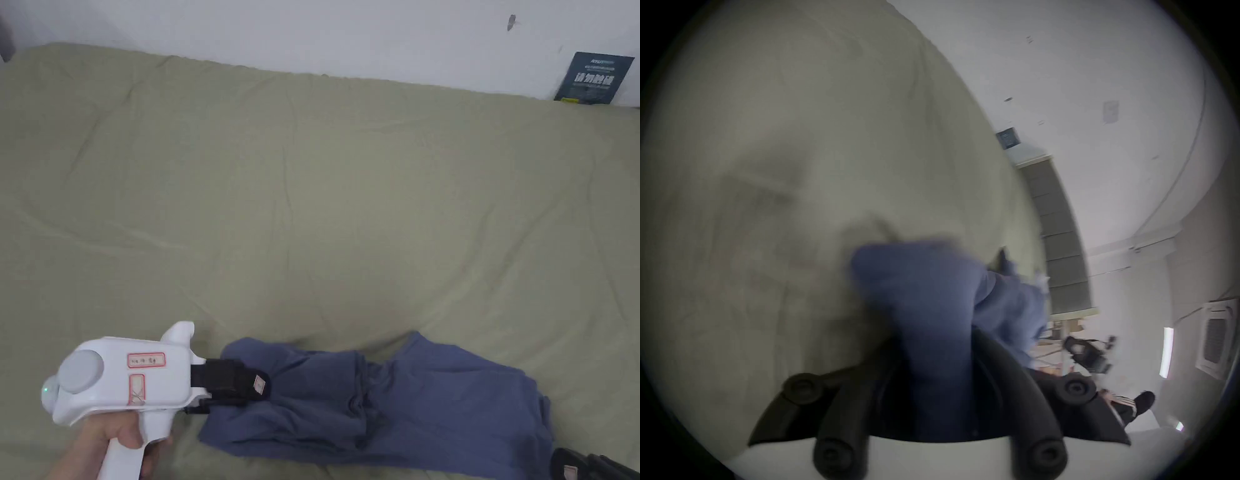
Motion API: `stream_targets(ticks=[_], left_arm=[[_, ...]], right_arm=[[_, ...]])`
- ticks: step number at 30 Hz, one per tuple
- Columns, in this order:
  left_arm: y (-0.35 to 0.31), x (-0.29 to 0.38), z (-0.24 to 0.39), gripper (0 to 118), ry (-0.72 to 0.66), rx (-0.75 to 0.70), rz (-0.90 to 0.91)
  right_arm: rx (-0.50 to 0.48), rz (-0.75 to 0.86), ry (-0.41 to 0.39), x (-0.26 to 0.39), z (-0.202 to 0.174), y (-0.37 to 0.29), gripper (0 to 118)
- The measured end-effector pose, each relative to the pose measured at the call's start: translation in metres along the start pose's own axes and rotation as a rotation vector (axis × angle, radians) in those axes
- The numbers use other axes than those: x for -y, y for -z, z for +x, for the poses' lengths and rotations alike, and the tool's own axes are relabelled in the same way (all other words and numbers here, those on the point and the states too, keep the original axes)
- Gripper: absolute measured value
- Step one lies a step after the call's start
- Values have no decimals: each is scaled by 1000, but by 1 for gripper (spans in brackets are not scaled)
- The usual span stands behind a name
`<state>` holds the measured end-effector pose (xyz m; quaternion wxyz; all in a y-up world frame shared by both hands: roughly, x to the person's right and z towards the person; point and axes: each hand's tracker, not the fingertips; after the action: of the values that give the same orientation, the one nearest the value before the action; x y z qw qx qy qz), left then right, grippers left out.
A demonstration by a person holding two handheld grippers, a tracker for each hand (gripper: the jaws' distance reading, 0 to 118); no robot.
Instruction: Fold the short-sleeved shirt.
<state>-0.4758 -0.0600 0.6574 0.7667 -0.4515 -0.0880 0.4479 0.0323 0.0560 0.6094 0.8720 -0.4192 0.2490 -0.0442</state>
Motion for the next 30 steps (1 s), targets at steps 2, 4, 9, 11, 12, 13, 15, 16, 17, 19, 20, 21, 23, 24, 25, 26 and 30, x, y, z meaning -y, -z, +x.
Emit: stream_targets(ticks=[2, 4, 9, 11, 12, 13, 15, 16, 17, 19, 20, 21, 23, 24, 25, 26, 30], left_arm=[[-6, 7, -7, 13, -41, 70, 37], [-21, 12, 2, 13, -25, 21, 92], [-64, 14, 12, 13, 9, -3, 132], [-92, 12, 12, 13, -9, -42, 196], [-107, 8, 11, 13, -7, -92, 206], [-122, 17, 22, 13, -31, -127, 233], [-142, 18, 36, 13, -32, -207, 264], [-151, 18, 47, 13, 2, -303, 269], [-156, 21, 59, 13, 22, -353, 271], [-157, 21, 83, 13, 60, -479, 290], [-149, 21, 95, 13, 75, -438, 264], [-144, 22, 109, 13, 100, -486, 254], [-125, 23, 142, 13, 203, -591, 246], [-112, 24, 159, 13, 255, -644, 230], [-99, 26, 174, 13, 307, -694, 198], [-88, 27, 185, 13, 332, -694, 186], [-31, 30, 224, 13, 429, -674, 103]], right_arm=[[-6, 0, 10, 1, 1, -1, 2], [-8, 5, 8, 2, 3, -4, 2], [-21, 26, 10, -1, 6, -7, 2], [-35, 35, 23, -3, 8, -8, 2], [-43, 41, 25, -3, 8, -9, 2], [-46, 45, 22, -3, 8, -9, 2], [-54, 48, 17, -4, 9, -9, 2], [-59, 49, 16, -4, 9, -9, 2], [-62, 50, 15, -4, 9, -9, 2], [-69, 52, 15, -4, 9, -10, 2], [-72, 55, 15, -3, 10, -11, 2], [-72, 59, 15, -2, 11, -12, 2], [-68, 63, 20, -1, 13, -14, 2], [-71, 68, 25, 0, 16, -15, 2], [-75, 70, 31, 0, 19, -16, 2], [-75, 74, 40, 1, 21, -17, 2], [-71, 100, 65, 2, 34, -21, 2]])
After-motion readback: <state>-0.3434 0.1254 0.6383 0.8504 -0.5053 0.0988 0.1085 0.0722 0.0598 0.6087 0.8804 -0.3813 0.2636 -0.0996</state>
